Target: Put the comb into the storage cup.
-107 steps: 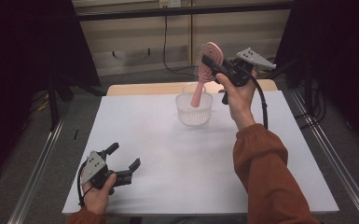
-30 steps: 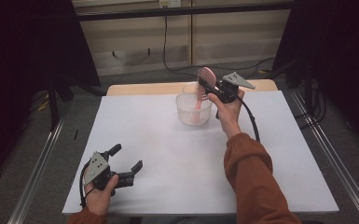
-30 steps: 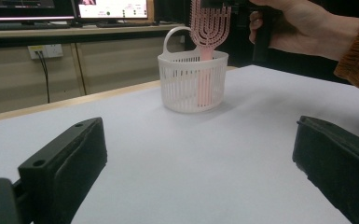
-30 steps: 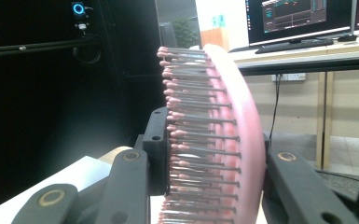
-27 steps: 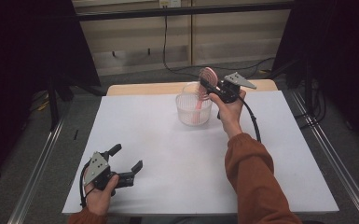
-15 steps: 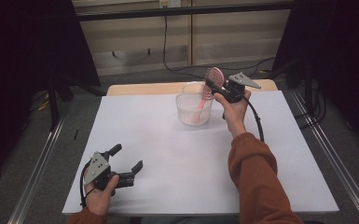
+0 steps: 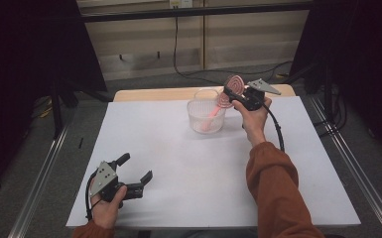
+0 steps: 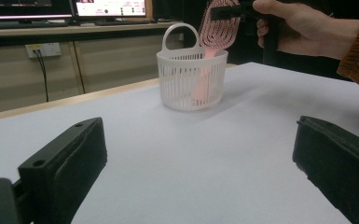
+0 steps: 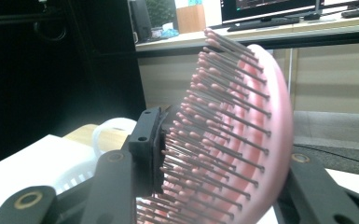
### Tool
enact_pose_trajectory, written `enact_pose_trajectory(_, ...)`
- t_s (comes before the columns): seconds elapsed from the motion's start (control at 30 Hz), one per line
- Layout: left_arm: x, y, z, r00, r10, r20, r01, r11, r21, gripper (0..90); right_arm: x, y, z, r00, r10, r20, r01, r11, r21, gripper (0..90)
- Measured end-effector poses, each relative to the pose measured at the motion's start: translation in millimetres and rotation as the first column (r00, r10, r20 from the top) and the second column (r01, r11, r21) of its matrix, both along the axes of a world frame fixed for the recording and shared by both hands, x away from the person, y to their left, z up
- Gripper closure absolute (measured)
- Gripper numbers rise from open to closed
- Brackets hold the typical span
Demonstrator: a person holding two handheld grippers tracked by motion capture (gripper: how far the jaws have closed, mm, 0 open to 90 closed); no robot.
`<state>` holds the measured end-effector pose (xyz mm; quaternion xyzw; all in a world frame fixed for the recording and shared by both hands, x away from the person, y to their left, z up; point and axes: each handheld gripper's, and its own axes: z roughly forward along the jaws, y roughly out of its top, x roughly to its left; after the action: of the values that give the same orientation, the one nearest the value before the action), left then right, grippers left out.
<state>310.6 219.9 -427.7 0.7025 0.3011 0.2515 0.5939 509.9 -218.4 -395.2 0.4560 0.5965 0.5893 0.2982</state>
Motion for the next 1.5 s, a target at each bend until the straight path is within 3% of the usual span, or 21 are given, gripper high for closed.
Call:
enact_pose_trajectory(0.53,0.3,0.3,-0.3,1.0000,0.002,-0.003,-0.002,1.0000,-0.001,3.0,-1.6,1.1,-5.9,0.9999,-0.007,-0.015,0.007,1.000,0.003,52.9)
enact_pose_trajectory(1.0,0.5,-0.1,-0.2,1.0000,-0.001,-0.005,0.001,1.0000,0.003,3.0,-11.3,3.8,-2.2,0.9996,-0.003,-0.028,0.002,1.000,-0.026,51.3)
enact_pose_trajectory(1.2,1.3,1.1,-0.6,1.0000,0.003,-0.007,-0.003,1.0000,0.008,3.0,-12.3,5.3,-3.2,0.9984,0.009,-0.055,-0.011,0.999,-0.034,47.9)
enact_pose_trajectory(1.5,2.4,-0.5,-0.4,1.0000,-0.001,-0.008,0.001,1.0000,0.007,3.0,-11.4,6.8,-6.1,0.9984,0.012,-0.055,-0.013,1.000,-0.010,47.8)
